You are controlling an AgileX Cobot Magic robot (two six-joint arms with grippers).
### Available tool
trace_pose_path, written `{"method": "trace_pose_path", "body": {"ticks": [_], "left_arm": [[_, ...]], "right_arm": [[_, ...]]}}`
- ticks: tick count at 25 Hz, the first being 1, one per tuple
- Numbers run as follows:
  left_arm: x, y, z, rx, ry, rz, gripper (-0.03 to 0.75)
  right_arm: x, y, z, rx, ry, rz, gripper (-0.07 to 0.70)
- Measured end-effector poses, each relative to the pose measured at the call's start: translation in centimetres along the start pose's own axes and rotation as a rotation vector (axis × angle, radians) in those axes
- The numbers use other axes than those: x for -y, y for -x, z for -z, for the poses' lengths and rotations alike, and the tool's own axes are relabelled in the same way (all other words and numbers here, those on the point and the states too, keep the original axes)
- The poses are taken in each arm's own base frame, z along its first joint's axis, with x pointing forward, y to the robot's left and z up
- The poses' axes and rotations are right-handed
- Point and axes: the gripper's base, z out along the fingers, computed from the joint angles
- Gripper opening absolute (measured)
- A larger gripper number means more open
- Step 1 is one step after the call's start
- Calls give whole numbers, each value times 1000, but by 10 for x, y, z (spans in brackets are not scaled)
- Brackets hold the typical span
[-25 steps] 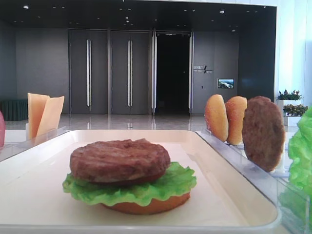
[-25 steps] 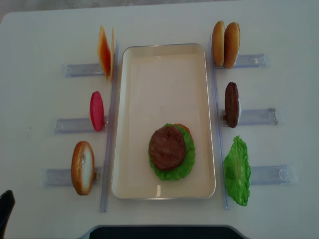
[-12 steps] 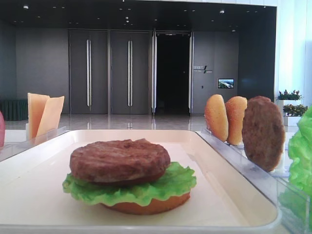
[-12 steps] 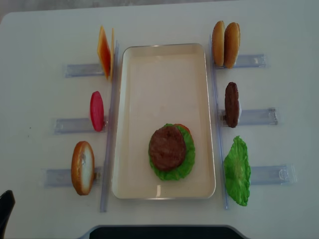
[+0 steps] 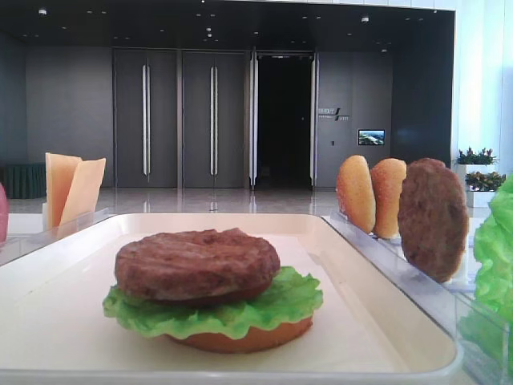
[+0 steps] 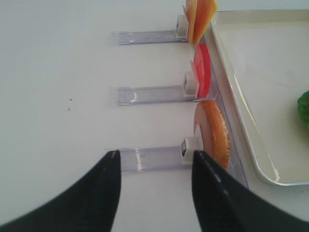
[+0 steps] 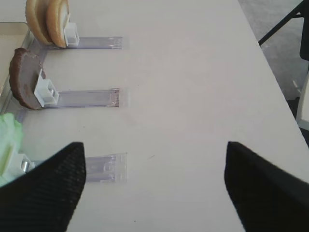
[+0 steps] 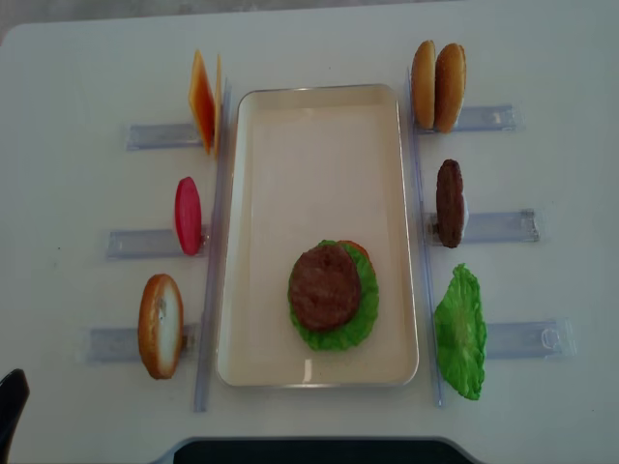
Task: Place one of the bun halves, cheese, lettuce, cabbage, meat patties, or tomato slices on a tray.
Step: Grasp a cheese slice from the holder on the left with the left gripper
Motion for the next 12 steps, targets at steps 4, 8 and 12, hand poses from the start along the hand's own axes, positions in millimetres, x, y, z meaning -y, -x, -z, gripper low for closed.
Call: {"method": "trace_pose_path", "body": {"ticks": [4,8,12], "left_arm": [[0,0,0,0,4,-2,486],[0,2,8,-23,3,-4,564],[0,18,20,-83,-1,-4,575]], "right_arm": [[0,0,0,0,0,0,587],[0,0,0,0,0,0,587],[0,0,0,0,0,0,587]]}}
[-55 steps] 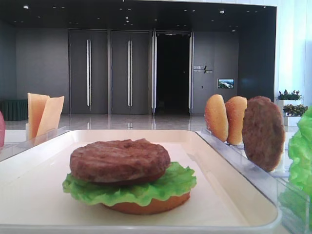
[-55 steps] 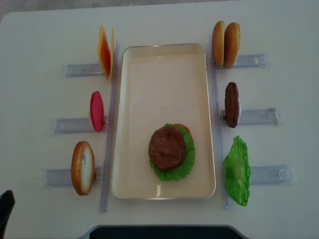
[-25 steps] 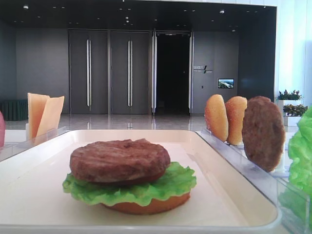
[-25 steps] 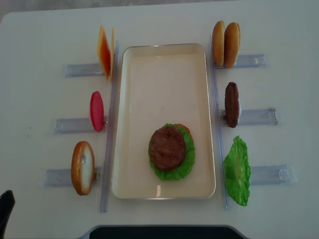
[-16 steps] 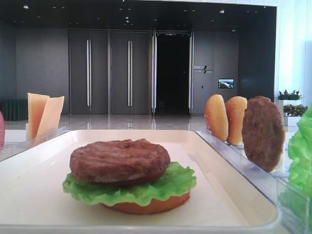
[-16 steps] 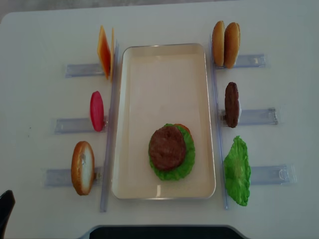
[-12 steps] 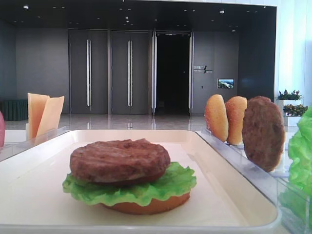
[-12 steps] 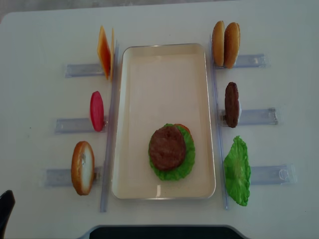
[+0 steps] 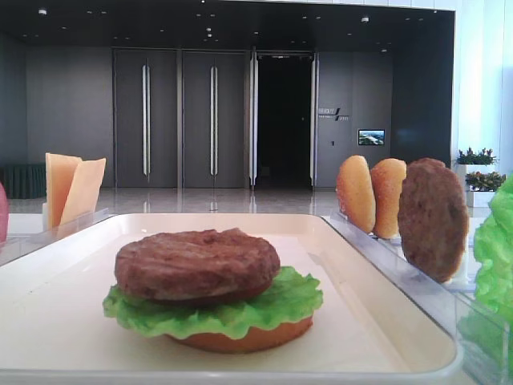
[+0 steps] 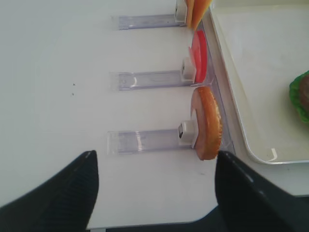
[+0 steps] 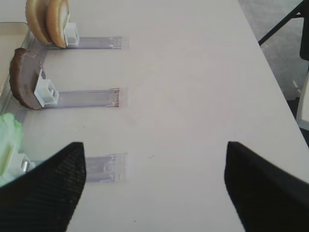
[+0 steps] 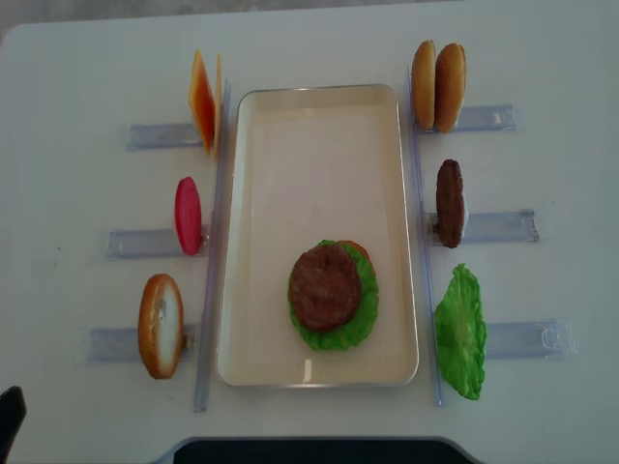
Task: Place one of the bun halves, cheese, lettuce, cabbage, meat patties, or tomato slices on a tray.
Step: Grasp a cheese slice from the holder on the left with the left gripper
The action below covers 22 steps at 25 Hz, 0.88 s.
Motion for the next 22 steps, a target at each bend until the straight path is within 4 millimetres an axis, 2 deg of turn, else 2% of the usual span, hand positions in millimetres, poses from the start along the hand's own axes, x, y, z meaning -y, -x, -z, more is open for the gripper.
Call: {"method": "trace_pose_path", "body": {"ticks": [4,11,15,22], "left_arm": [[-2,30,6,-50,6,16,576],[-12,91,-20,-218,62,41,576],[-16,124,-51,-329,84,100,576],[-24,174,-116,-488,120,105,576]], "right_arm": [[0,0,0,0,0,0,587],[0,0,0,0,0,0,587],[0,0,0,0,0,0,587],[0,0,0,0,0,0,587]]}}
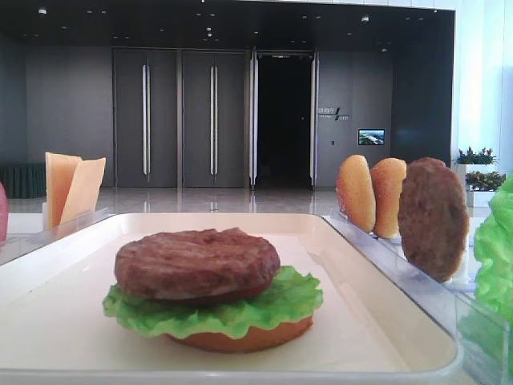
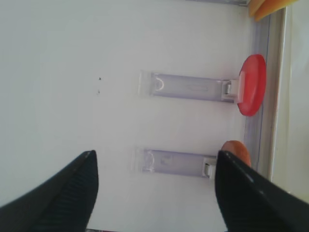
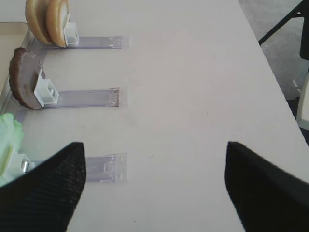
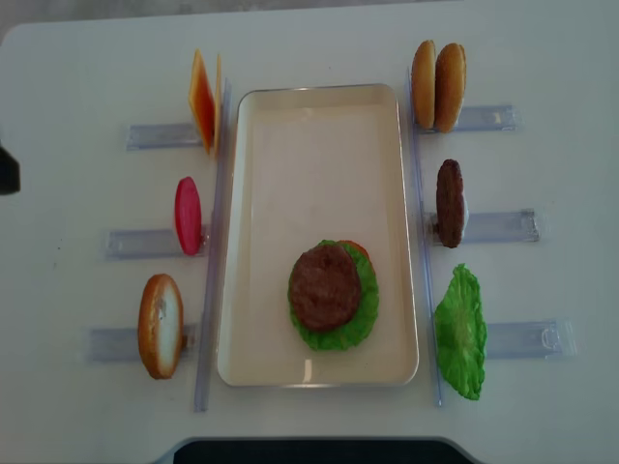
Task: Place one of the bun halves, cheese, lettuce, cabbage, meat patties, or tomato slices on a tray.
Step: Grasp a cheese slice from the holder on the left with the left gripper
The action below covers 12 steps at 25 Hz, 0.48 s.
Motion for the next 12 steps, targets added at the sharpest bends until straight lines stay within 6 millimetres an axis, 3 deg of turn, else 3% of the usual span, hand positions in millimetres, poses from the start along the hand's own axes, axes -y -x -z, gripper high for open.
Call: {"method": "trace_pose_path", "body": {"ticks": [6,12], "left_arm": [[7,63,-46,-101,16,6,576],[12,113,-101,-174,52,21,576]], "right_arm": [[0,0,0,0,0,0,587],[0,0,0,0,0,0,587]]}}
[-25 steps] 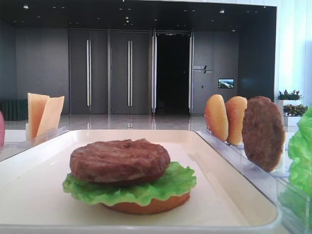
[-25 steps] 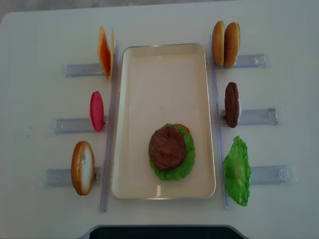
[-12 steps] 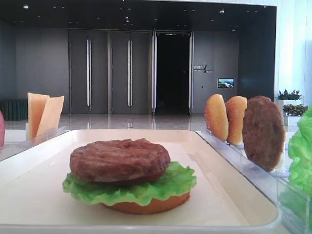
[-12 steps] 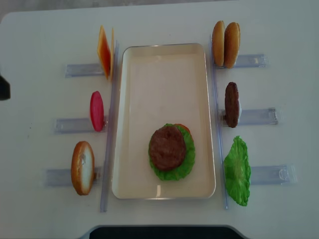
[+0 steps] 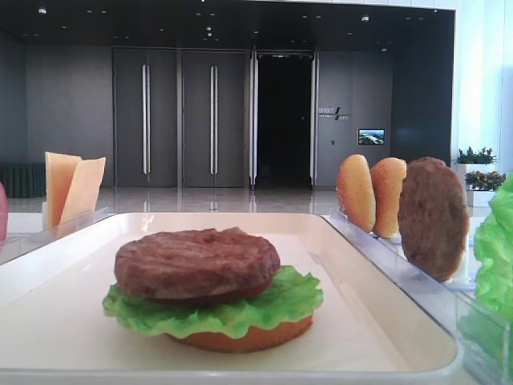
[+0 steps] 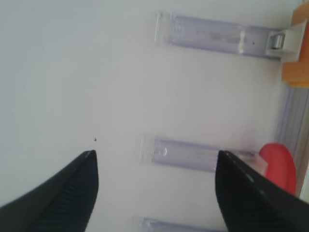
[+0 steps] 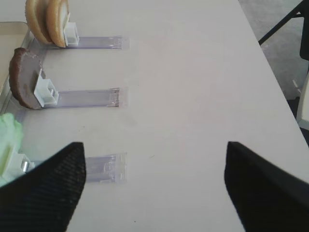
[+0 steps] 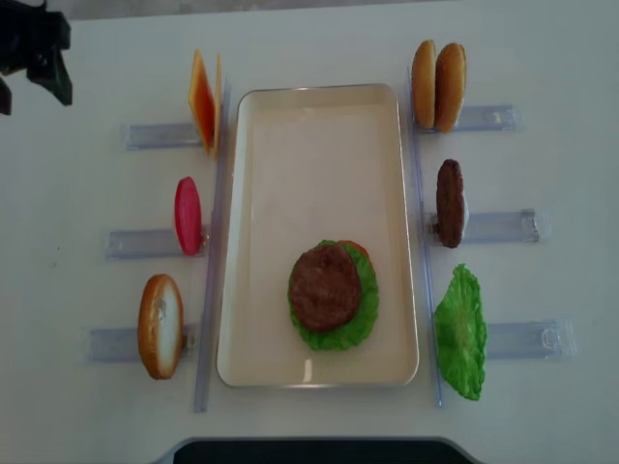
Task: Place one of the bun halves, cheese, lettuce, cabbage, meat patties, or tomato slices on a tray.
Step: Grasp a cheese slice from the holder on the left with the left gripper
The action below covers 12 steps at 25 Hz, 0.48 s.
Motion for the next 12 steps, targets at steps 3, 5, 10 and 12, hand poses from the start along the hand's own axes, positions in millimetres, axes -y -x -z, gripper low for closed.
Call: {"method": "trace_pose_path", "body": {"ticks": [3,5,10,12], "left_arm": [[5,25,-20,-14,4,5,576],[8,41,-31,-13,4,14,576],[13,68,-41,21,0,54,576],[17,73,-45,25,-2,70,576]], "right_arm": [[0,0,0,0,0,0,587],[0,0,0,0,0,0,587],[0,0,0,0,0,0,587],[0,0,0,0,0,0,587]]}}
